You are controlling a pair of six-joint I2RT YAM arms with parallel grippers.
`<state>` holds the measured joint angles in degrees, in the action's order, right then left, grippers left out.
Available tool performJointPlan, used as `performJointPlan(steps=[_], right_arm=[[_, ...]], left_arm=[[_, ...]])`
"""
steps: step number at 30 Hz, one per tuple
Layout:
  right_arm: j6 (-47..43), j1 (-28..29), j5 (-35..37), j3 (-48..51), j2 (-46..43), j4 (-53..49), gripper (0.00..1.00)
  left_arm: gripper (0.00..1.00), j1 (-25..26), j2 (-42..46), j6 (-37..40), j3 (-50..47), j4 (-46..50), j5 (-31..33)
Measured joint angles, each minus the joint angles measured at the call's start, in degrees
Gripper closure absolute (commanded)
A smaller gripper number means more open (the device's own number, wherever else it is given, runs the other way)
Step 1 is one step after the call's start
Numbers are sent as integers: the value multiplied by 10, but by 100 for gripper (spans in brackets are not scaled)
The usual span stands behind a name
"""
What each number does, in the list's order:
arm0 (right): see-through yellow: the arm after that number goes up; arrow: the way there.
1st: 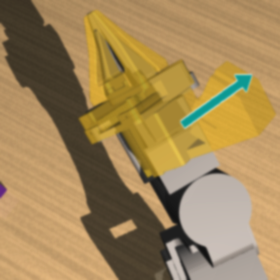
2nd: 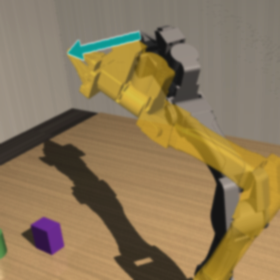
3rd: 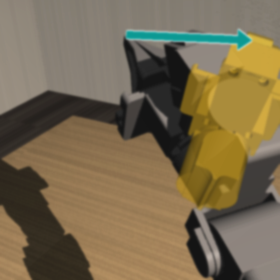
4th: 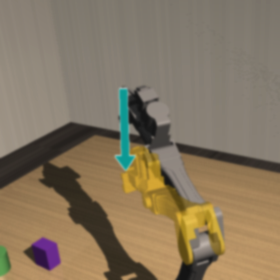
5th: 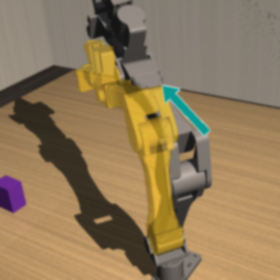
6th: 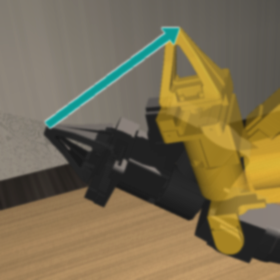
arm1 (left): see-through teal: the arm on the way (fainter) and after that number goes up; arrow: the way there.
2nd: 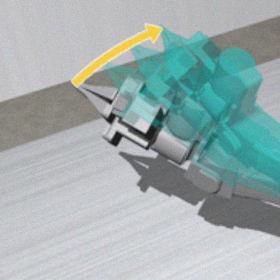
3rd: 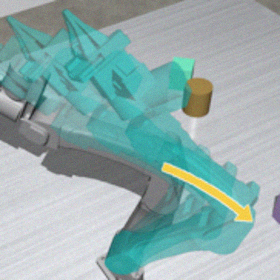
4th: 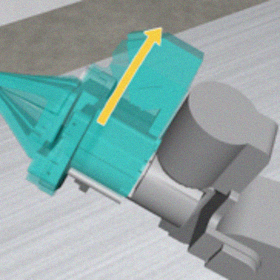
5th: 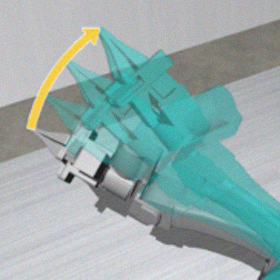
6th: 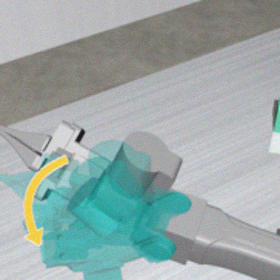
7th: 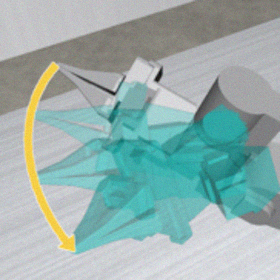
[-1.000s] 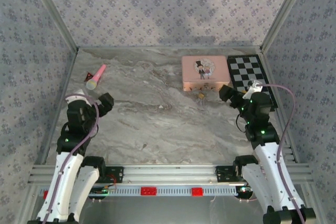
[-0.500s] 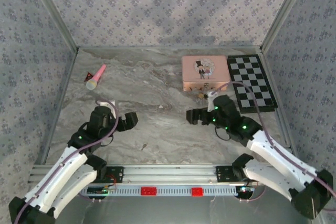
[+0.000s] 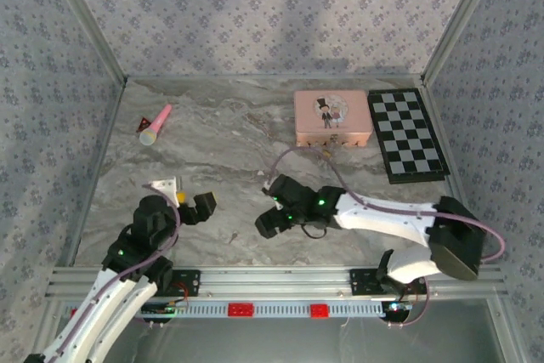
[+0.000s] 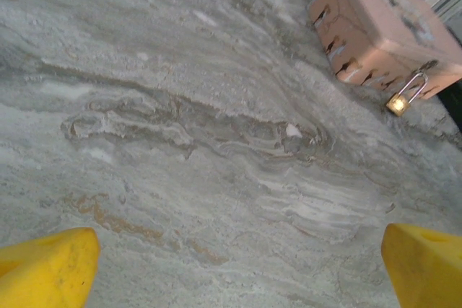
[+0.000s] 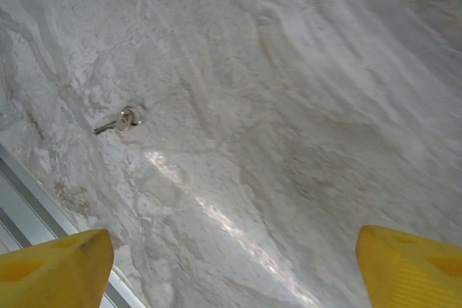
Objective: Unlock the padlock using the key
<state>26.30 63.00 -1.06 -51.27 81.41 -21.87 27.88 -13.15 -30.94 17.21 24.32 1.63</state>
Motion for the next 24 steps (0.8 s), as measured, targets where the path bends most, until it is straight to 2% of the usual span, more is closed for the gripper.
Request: performJointPlan(steps=[7,15,24], right_arm=[[-3,16,-29,-94,124,-6,28],[-5,20,-66,-199,232,-34,45],[-1,28,-110,-246,294,-50,60]], left_arm=[[0,0,112,2,-19,22,27],[0,0,120,2,-20,42,45],[0,0,120,2,-20,45,57]])
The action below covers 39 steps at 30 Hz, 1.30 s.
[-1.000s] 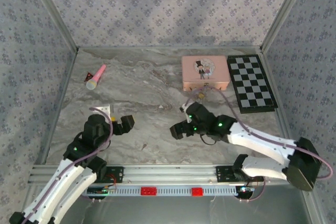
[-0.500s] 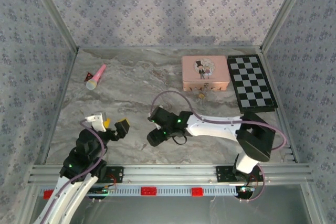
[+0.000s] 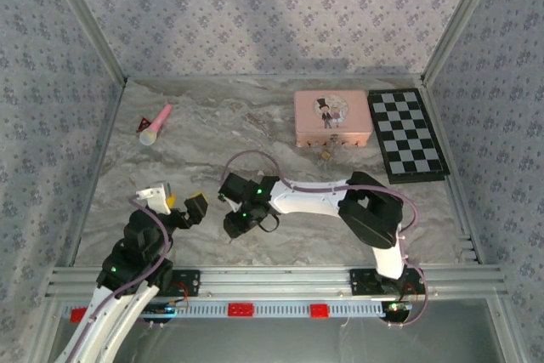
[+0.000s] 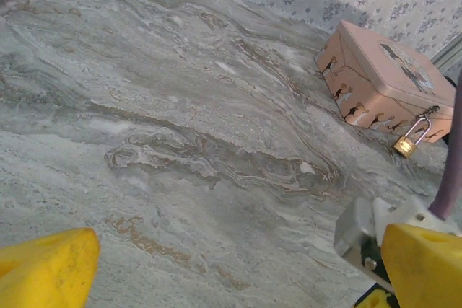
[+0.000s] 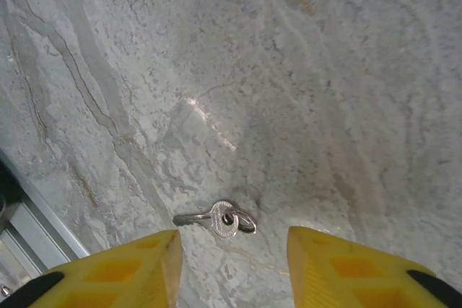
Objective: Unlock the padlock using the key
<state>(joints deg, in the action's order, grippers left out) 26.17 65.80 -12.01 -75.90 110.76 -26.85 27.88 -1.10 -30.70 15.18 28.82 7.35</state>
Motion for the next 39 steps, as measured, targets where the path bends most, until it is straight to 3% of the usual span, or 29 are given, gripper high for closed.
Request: performJointPlan(steps=[27,39], right_arm=[[-3,0,-6,-31,46,-31,66],[-8,20,44,-99,83,-108,69]], left_arm=[[0,0,0,0,0,1,9],[0,0,0,0,0,1,9]])
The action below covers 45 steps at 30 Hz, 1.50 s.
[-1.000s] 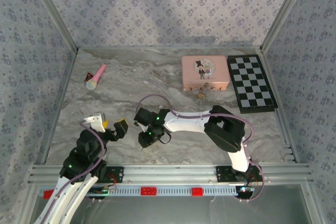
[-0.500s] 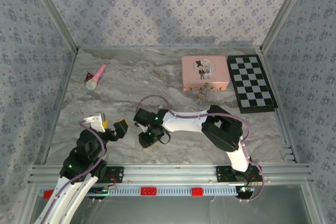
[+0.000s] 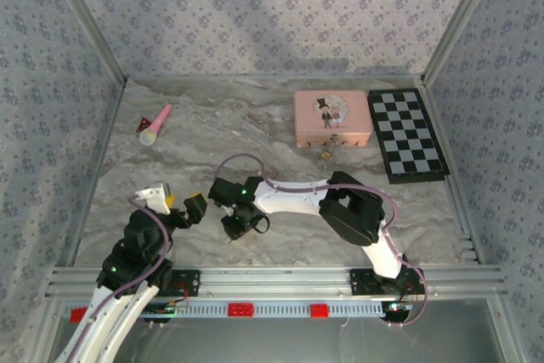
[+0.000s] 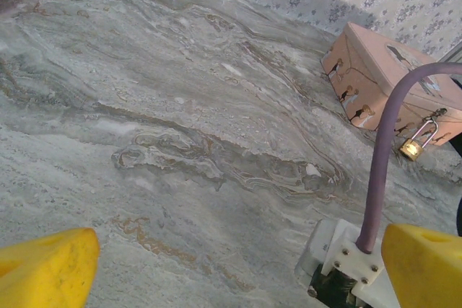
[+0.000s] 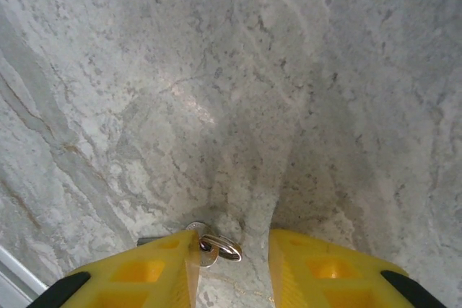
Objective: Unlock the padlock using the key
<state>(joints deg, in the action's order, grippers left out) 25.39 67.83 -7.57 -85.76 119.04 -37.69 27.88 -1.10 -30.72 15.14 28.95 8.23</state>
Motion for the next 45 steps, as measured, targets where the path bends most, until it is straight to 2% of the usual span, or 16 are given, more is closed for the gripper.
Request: performJointPlan(steps=[8,19,29,34,38,45], right_arm=[[-4,4,19,-33,20,-40,75],[-3,4,25,-33,19,-44,86],[29,-19,-7,91,-56,79,100],[58,-46,-12,172,-121,142,100],[90,-74,-8,238,-191,194,100],[186,-153,9,363,-333,309,100]], left_arm=[[0,0,0,-2,0,9,13],[0,0,0,-4,0,9,14],[0,0,0,-4,-6,8,12],[0,0,-3,-5,-6,4,13],[0,0,-49,-26,-6,-20,7],[4,4,-238,-110,-7,-152,-96]])
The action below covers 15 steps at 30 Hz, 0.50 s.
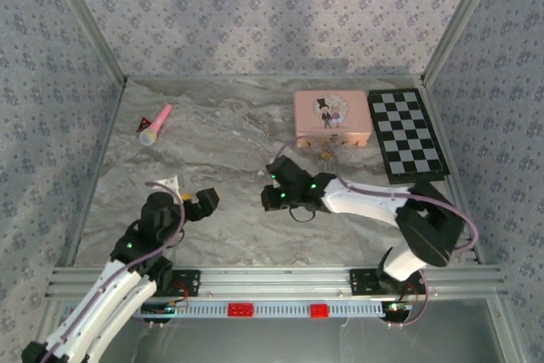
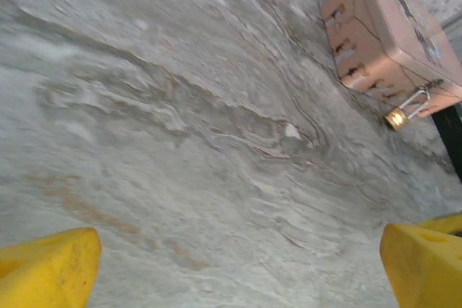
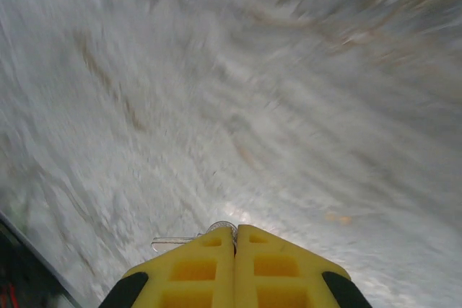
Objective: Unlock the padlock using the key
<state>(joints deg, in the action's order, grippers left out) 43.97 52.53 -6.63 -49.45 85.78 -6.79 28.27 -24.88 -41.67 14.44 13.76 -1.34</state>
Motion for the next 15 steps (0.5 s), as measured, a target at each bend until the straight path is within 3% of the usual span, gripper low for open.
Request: performJointPlan(steps=[6,15], right_arm=[[69,-24,49,56,-81,73,100],[124,-18,119,130,-152,177,100]], left_arm=[[9,35,-125,-57,10,-115,-53],[20,127,-235,-118,84,-257,-64]])
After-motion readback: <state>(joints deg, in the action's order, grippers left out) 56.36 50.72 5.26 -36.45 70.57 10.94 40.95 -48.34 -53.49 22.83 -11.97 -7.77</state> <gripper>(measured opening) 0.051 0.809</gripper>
